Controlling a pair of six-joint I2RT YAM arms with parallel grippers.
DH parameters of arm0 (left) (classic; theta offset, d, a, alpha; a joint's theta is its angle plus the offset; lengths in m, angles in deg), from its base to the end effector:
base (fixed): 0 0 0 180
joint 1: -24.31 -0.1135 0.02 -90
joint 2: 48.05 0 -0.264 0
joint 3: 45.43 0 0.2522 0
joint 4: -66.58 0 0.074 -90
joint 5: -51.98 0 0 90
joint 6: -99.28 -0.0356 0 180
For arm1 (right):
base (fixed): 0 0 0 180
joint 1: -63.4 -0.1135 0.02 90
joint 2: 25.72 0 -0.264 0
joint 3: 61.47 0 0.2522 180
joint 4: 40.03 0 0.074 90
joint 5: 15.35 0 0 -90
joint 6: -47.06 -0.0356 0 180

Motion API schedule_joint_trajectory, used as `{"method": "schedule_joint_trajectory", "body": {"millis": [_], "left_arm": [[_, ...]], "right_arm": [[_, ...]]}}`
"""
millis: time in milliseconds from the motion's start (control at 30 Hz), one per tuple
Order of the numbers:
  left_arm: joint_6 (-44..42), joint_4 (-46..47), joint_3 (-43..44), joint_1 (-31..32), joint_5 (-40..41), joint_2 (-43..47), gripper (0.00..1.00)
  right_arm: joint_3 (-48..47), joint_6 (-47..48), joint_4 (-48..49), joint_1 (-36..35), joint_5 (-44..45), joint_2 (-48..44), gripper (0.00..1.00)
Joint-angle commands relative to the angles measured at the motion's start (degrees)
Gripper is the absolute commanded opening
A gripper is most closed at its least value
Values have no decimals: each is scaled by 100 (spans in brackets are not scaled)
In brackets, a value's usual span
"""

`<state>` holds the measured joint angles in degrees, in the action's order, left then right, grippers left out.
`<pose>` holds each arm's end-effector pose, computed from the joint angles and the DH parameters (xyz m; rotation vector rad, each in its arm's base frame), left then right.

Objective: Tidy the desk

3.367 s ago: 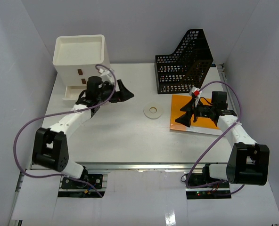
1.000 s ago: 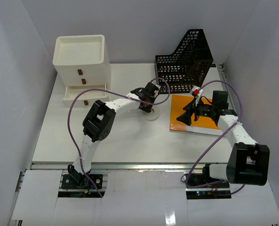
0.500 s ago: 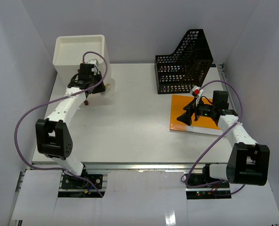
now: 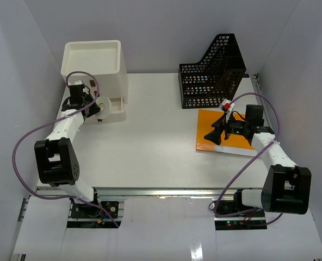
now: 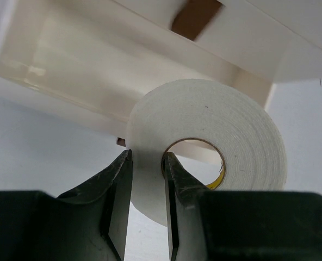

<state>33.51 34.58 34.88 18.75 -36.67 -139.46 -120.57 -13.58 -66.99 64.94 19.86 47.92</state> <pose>0.3523 0.0351 0.2540 -0.6096 2.2455 -0.1367 0.2612 0.0221 0.2409 -0.9292 1.8197 0.7551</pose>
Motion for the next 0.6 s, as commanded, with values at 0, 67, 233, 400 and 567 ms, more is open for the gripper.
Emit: {"method": "schedule_joint_trajectory", "body": {"millis": [0,67,233,400,567], "left_arm": [[899,1276,-266,-261,245,646,9],[1290,1627,-346,-369,214,645,9],[1842,2694,-501,-459,22,462,16],[2240,3335,-665,-589,-424,87,29],[2552,4122,-1049,-660,-579,-145,44]], "right_arm": [[-221,78,80,39,-134,-17,91],[-221,81,80,39,-126,-17,91],[-221,101,71,39,-106,-8,91],[-221,117,67,39,-98,5,91],[-224,143,50,39,-103,13,91]]}}
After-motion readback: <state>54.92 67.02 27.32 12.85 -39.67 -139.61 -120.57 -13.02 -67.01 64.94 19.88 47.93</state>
